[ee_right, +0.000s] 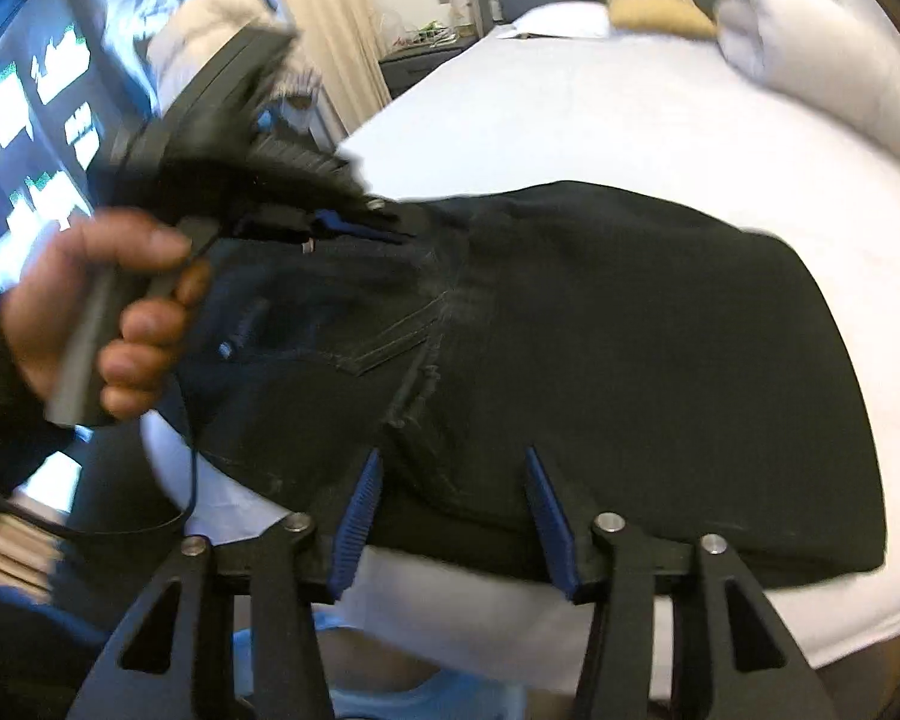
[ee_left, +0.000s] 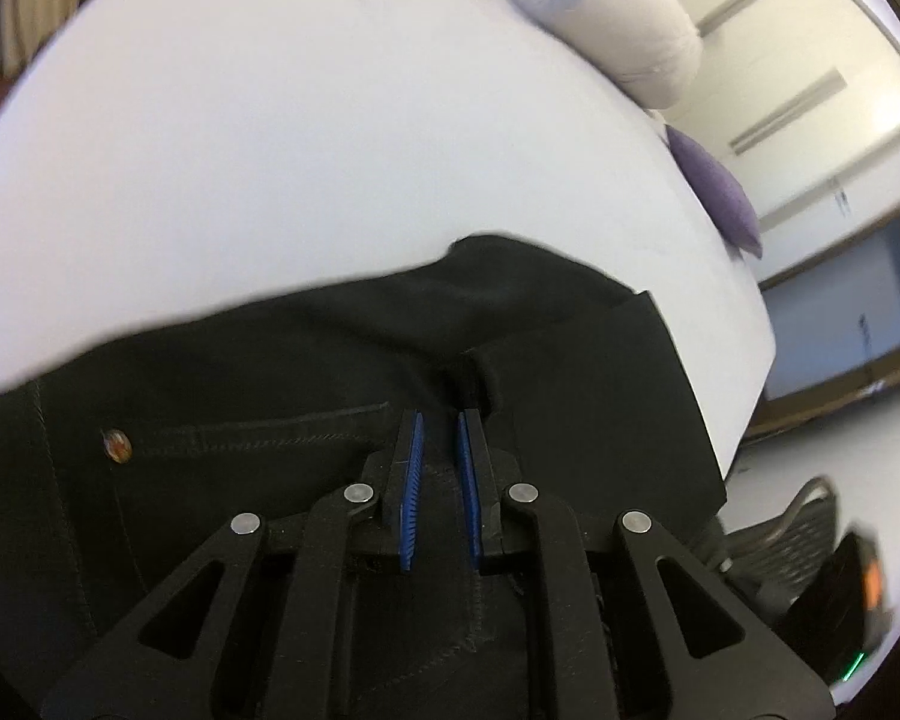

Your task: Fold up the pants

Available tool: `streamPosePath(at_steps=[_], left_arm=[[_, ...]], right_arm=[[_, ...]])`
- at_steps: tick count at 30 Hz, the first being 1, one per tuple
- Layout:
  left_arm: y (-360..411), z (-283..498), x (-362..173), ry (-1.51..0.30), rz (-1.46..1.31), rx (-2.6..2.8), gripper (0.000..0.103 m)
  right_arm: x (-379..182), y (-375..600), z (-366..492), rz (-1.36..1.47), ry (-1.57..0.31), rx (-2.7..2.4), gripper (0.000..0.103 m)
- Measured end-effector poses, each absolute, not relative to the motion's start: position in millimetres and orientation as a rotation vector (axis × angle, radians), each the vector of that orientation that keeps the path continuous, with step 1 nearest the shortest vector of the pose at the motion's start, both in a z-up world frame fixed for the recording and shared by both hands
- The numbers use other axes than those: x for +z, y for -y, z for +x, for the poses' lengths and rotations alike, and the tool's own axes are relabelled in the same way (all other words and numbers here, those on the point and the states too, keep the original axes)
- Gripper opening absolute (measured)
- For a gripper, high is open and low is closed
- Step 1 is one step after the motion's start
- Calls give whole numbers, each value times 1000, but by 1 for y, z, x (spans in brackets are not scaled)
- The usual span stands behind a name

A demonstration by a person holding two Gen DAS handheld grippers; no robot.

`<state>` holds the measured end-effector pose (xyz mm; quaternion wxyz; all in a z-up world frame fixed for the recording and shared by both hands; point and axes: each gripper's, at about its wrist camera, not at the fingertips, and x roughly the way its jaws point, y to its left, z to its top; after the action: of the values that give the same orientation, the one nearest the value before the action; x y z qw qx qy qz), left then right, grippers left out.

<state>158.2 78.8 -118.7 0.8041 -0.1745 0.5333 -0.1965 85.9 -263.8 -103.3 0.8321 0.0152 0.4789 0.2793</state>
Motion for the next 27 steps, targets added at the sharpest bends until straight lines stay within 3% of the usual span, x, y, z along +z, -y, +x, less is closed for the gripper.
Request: streamPosePath(at_steps=[4,9,18,19,21,27], left_arm=[[-27,150,-102,-1102,-281,-532,11],[24,140,-144,-1207,-191,-573,11],[-1,128,-160,-1197,-270,-577,11],[-1,128,-160,-1196,-268,-577,11],[1,126,-161,-1192,-265,-574,11],[-4,122,-159,-1182,-292,-579,11]], right_arm=[[-86,347,123,324,-1034,591,36],[-70,396,172,426,-1067,688,36],[-169,380,283,611,-1305,741,36],[-177,380,283,621,-1328,732,26],[-195,385,282,681,-1356,731,21],[-195,397,239,709,-1344,789,31]])
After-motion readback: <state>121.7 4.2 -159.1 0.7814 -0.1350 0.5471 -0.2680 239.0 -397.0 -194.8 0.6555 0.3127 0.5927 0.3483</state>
